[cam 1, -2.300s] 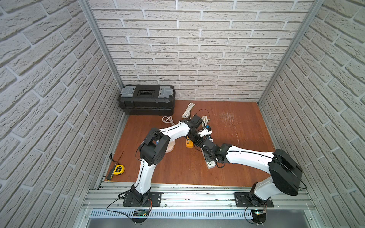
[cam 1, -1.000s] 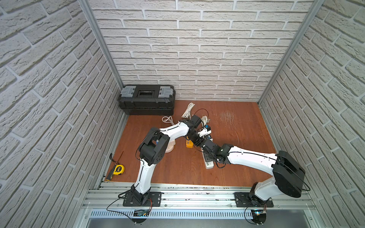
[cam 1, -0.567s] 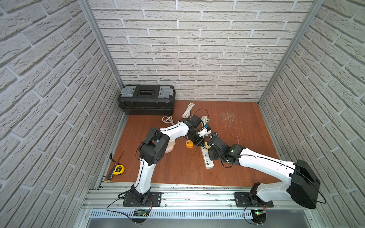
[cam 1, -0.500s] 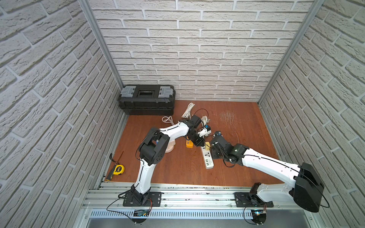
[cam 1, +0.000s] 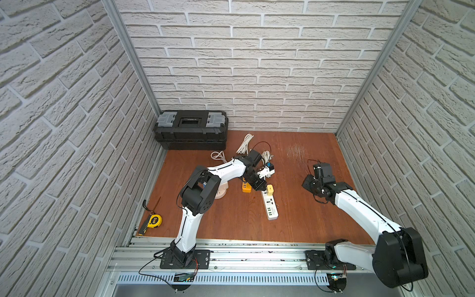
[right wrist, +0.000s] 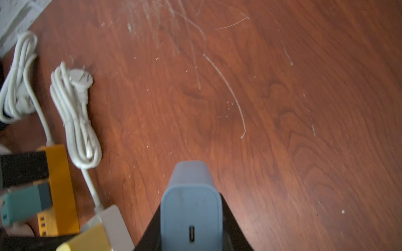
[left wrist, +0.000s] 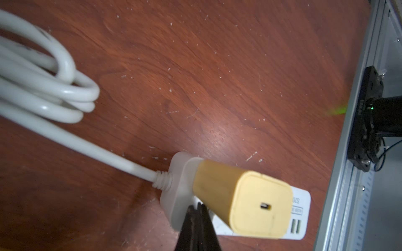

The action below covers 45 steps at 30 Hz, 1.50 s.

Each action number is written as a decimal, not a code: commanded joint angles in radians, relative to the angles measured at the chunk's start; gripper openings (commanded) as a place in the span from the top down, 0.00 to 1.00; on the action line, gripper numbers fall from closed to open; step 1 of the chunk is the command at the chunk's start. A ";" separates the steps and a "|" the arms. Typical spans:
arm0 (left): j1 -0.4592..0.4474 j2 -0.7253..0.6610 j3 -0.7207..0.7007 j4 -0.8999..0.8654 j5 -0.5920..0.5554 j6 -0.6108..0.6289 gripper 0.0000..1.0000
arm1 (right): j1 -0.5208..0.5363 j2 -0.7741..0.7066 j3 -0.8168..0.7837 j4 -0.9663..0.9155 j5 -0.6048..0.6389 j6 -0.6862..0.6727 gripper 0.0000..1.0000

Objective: Pull the plug off the socket
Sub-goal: Place the plug at the center of the board.

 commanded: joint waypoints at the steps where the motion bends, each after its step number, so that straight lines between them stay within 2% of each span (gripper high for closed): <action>1: 0.007 0.081 -0.047 -0.031 -0.111 0.002 1.00 | -0.085 0.055 0.005 0.160 -0.064 0.085 0.98; 5: 0.007 0.081 -0.047 -0.032 -0.109 0.004 1.00 | -0.171 0.120 -0.010 0.287 -0.045 0.162 0.98; 13: 0.007 0.085 -0.044 -0.031 -0.103 -0.002 1.00 | -0.238 0.215 -0.020 0.409 0.064 0.238 0.98; 24: 0.007 0.086 -0.045 -0.029 -0.102 -0.004 1.00 | -0.348 0.379 -0.012 0.553 0.031 0.271 0.98; 31: 0.007 0.087 -0.044 -0.028 -0.099 -0.005 1.00 | -0.363 0.471 0.050 0.564 0.012 0.264 0.97; 39: 0.006 0.087 -0.045 -0.030 -0.099 -0.005 1.00 | -0.363 0.523 0.097 0.532 -0.003 0.232 0.82; 42: 0.006 0.085 -0.047 -0.031 -0.099 -0.006 1.00 | -0.364 0.473 0.055 0.538 0.001 0.216 0.69; 45: 0.007 0.083 -0.048 -0.029 -0.099 -0.005 1.00 | -0.363 0.404 0.030 0.503 0.009 0.178 0.46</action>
